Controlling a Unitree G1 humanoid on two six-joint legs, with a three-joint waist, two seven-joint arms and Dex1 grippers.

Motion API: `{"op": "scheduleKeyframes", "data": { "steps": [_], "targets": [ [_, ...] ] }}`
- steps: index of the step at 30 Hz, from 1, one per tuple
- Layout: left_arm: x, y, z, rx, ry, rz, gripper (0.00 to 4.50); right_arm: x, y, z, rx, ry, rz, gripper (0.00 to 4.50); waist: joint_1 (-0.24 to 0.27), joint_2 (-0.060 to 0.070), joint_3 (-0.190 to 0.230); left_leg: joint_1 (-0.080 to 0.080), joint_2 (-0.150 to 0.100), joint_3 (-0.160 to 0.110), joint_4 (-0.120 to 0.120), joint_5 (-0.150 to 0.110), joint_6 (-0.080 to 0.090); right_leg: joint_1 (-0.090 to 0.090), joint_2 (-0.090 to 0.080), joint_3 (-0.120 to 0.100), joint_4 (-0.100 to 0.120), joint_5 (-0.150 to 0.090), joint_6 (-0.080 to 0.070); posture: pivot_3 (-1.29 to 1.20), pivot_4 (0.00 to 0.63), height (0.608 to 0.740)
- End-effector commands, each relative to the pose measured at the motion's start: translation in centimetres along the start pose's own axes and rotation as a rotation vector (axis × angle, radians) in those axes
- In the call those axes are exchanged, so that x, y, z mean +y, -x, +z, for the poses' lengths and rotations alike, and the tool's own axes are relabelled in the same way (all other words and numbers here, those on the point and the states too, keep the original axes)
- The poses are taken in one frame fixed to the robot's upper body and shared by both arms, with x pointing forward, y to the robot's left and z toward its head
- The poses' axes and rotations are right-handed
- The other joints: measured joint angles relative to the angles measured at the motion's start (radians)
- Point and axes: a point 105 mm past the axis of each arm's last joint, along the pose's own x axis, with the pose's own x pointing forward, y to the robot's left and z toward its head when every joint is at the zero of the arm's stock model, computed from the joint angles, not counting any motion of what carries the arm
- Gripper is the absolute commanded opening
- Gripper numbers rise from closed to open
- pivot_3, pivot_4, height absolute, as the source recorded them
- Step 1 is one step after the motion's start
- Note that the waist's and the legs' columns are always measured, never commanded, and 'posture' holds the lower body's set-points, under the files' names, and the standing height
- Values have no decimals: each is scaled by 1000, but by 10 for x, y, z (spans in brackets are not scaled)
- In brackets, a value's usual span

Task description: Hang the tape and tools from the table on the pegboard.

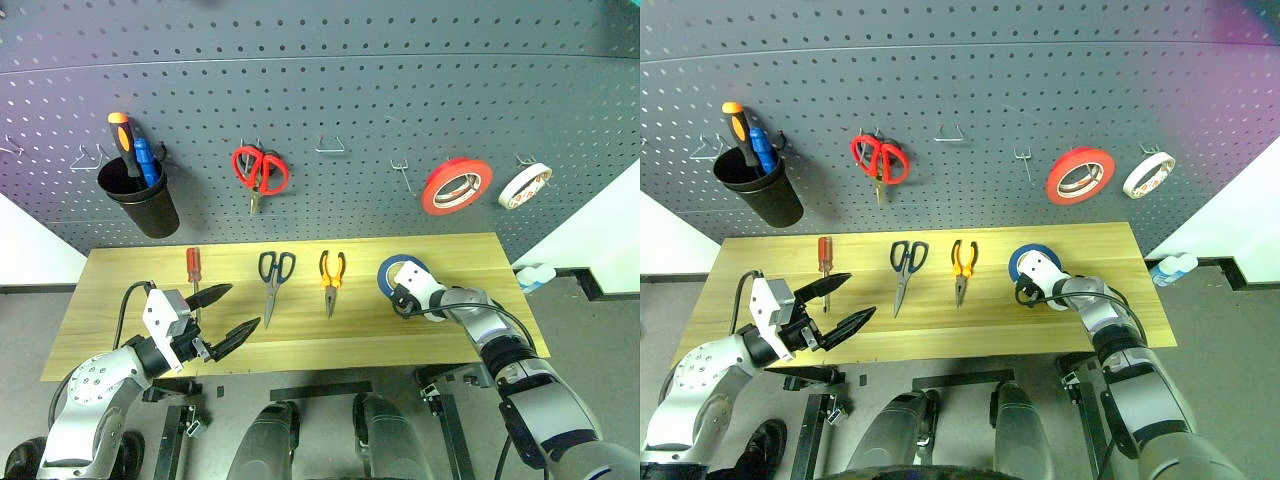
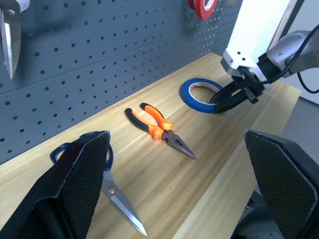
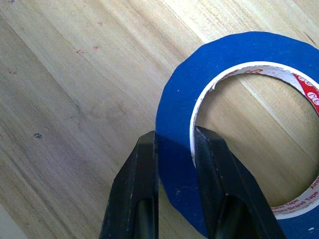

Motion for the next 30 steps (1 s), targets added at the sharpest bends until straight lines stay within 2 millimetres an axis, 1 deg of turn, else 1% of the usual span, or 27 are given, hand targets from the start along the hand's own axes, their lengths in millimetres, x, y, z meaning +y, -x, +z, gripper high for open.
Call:
{"op": "scheduleKeyframes", "data": {
  "steps": [1, 3, 6, 7, 11, 13, 15, 16, 20, 21, 23, 24, 26, 27, 28, 29, 30],
  "targets": [
    [1, 3, 11, -49, -9, 5, 4500, 0, 5, -14, 8, -67, -8, 666, 1, 0, 0, 0, 0, 0, 0, 0, 0, 0, 0, 0, 0, 0, 0, 61, 243, 740],
    [1, 4, 12, -61, 0, 0, 4500, 2, 7, -8, -59, -129, 4, 666, 2, 0, 0, 0, 0, 0, 0, 0, 0, 0, 0, 0, -1, 0, 0, 61, 240, 740],
    [0, 7, 17, -93, 26, -10, 4500, 0, 17, 11, -260, -326, 8, 666, 1, 0, 0, -1, 0, -1, -1, -1, 1, 0, 0, -1, -2, 0, 0, 50, 236, 740],
    [0, 8, 19, -104, 30, -13, 4500, -2, 22, 11, -304, -372, -12, 666, 1, 0, 0, -2, 0, -1, -1, -1, 2, 0, 0, -1, -2, 0, 1, 46, 234, 740],
    [-5, 9, 26, -135, 53, -56, 4500, -5, 40, 6, -407, -421, -54, 666, -1, 1, 1, -3, 0, -1, -1, -2, 2, -1, -1, -1, -3, 1, 2, 24, 229, 740],
    [-9, 10, 28, -132, 67, -99, 4500, -2, 48, 10, -473, -472, -32, 666, -1, 2, 1, -3, 0, 0, 0, -2, 2, -1, -1, -1, -3, 0, 1, 14, 228, 740],
    [-10, 10, 31, -133, 61, -126, 4500, 1, 60, 18, -561, -518, -22, 666, -3, 3, 2, -3, 0, -1, 0, -2, 2, -1, -1, -1, -3, 0, 0, 4, 224, 740],
    [-10, 10, 34, -138, 58, -136, 4500, 1, 64, 18, -583, -548, -31, 666, -4, 3, 2, -3, 0, -1, 0, -2, 2, -1, -1, 0, -3, 0, 0, -2, 224, 740],
    [-11, 9, 39, -128, 27, -175, 4500, 6, 77, 14, -630, -616, -34, 666, -4, 4, 2, -3, 1, -1, 0, -2, 2, -2, 0, 0, -3, 0, 0, -17, 219, 740],
    [-10, 10, 39, -129, 41, -176, 4500, 6, 82, 15, -679, -616, -49, 666, -3, 4, 3, -3, 0, -1, -1, -2, 2, -2, 0, 0, -3, 0, 0, -22, 214, 740],
    [-7, 9, 39, -130, 36, -170, 4500, 9, 91, 9, -706, -613, -76, 666, -2, 4, 3, -3, 0, 0, -1, -2, 3, -2, 0, 0, -3, 0, 1, -31, 209, 740],
    [-6, 9, 39, -129, 28, -171, 4500, 7, 99, 6, -741, -601, -116, 666, -1, 4, 3, -3, 0, 0, -1, -2, 3, -2, -1, 0, -3, 0, 1, -36, 207, 740],
    [-6, 8, 39, -131, 19, -172, 4500, 4, 107, 3, -771, -588, -169, 666, -3, 4, 3, -4, 0, 0, -1, -2, 3, -2, -1, 0, -4, 0, 2, -41, 205, 740],
    [-6, 6, 40, -134, 18, -178, 4500, -11, 116, -5, -798, -615, -273, 666, -3, 4, 3, -4, 0, 1, -1, -2, 3, -2, -1, 0, -4, 0, 2, -45, 201, 740],
    [-7, 4, 40, -139, 19, -180, 4500, -24, 123, -12, -831, -678, -356, 666, -6, 4, 3, -4, 0, 1, 0, -2, 3, -2, -1, 0, -4, 0, 2, -50, 200, 740],
    [-7, 3, 40, -142, 22, -182, 4500, -33, 129, -17, -860, -729, -403, 666, -8, 4, 3, -3, 0, 2, 0, -2, 3, -2, -1, 1, -4, 1, 2, -53, 197, 740],
    [-7, 1, 40, -143, 24, -185, 4500, -36, 133, -16, -884, -724, -423, 666, -9, 4, 3, -3, 0, 2, 1, -2, 3, -2, -1, 1, -4, 1, 3, -56, 196, 740]
  ]
}}
